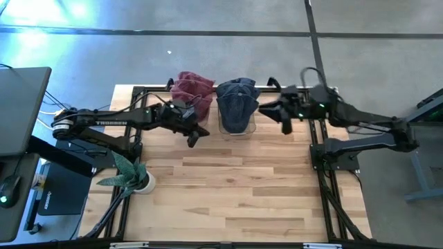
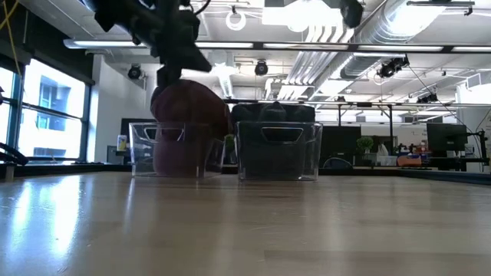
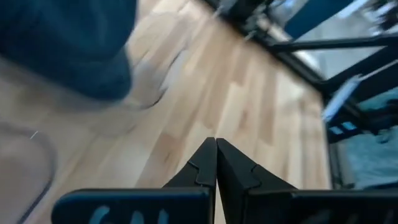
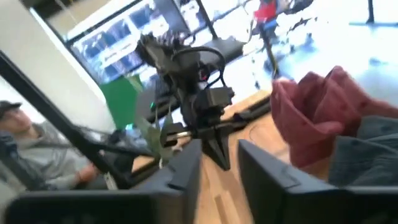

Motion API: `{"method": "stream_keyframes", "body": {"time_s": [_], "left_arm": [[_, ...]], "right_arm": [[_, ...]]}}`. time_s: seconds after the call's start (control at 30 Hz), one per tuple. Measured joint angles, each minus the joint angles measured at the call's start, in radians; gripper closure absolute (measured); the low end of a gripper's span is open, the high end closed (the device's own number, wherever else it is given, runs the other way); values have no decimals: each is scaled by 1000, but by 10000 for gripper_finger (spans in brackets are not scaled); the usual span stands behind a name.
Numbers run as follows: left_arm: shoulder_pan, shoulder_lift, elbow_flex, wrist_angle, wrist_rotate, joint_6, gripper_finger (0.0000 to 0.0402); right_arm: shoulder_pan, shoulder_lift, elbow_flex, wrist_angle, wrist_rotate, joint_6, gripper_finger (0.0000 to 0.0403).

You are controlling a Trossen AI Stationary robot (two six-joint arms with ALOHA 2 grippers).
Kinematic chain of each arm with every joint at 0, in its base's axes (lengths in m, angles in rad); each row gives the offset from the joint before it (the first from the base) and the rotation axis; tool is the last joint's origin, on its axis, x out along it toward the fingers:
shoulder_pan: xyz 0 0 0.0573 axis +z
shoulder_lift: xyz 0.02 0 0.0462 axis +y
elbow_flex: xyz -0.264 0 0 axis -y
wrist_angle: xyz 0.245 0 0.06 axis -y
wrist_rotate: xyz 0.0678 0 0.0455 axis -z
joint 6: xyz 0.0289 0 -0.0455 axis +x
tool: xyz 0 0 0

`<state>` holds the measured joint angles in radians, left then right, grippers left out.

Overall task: Pick & Place hat
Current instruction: Return to Home Position

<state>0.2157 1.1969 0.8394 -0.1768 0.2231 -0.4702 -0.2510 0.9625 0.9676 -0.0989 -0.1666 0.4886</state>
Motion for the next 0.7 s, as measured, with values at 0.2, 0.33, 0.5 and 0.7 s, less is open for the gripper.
{"method": "stream_keyframes", "body": {"time_s": [0.2, 0.33, 0.5, 0.7], "left_arm": [[-10, 1, 17, 70, 77, -4, 401], [-53, 1, 79, 68, 14, -5, 401], [-122, 1, 170, 71, -141, -30, 401], [-168, 1, 216, 71, -256, -79, 401]], "right_arm": [[121, -179, -62, 9, 142, -22, 392], [237, -280, -124, -41, 307, 0, 378], [372, -391, -273, 3, 387, 8, 399], [529, -497, -443, 68, 424, 19, 401]]}}
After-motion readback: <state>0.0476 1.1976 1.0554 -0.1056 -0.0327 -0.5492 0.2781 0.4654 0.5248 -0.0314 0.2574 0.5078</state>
